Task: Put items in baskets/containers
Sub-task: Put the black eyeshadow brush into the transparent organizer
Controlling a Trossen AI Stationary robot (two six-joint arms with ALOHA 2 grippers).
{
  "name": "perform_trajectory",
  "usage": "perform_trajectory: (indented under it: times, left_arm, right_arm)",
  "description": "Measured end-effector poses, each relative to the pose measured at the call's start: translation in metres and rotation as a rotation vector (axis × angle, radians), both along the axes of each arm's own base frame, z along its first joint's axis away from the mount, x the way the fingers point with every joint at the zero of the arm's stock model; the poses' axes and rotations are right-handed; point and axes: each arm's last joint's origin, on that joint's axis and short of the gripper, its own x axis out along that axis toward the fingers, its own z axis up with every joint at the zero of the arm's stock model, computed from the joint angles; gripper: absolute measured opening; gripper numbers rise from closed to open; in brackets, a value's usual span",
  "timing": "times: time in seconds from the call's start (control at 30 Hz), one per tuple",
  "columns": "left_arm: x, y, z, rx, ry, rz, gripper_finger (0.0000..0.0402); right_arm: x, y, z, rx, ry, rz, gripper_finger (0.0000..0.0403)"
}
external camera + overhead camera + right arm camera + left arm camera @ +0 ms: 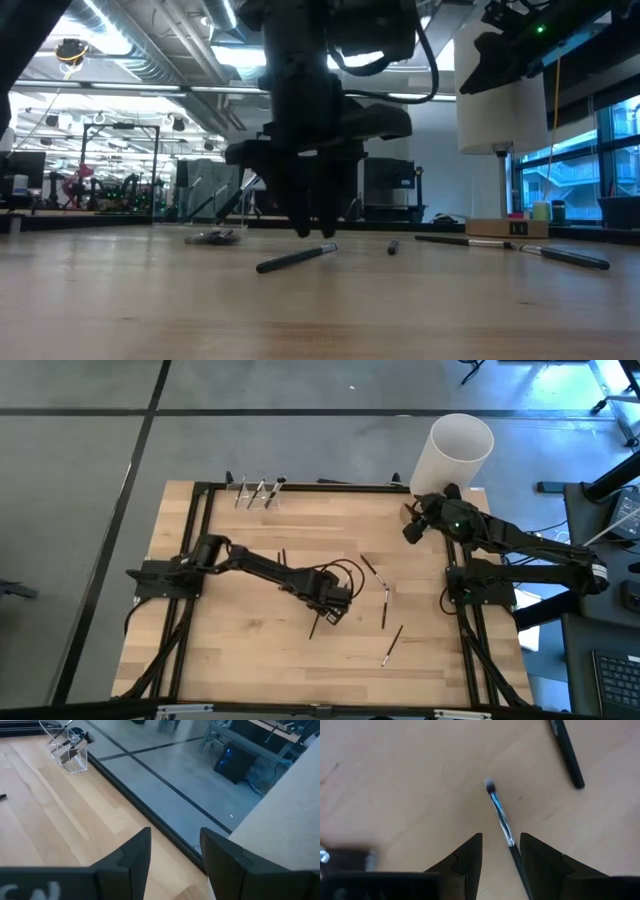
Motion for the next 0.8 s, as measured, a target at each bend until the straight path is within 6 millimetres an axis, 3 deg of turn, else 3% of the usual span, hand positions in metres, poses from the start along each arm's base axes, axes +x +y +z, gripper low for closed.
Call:
perform_trajectory:
  times: [0.3, 0.5, 0.8]
  left_arm:
    - [0.002, 0.006, 0.000, -0.005, -0.007, 0.031, 0.0083]
    - [0.013, 0.000, -0.014, -0.021, -0.069, -0.005, 0.0092]
    - [0.010, -0.001, -0.021, -0.048, -0.008, -0.044, 0.0100]
  right_arm:
    - [0.000, 0.000, -0.001, 0.002, 0.008, 0.000, 0.0167]
    - [0.000, 0.000, -0.001, 0.005, 0.016, 0.000, 0.0167]
    - [-0.001, 0.000, -0.002, 0.006, 0.022, 0.000, 0.0167]
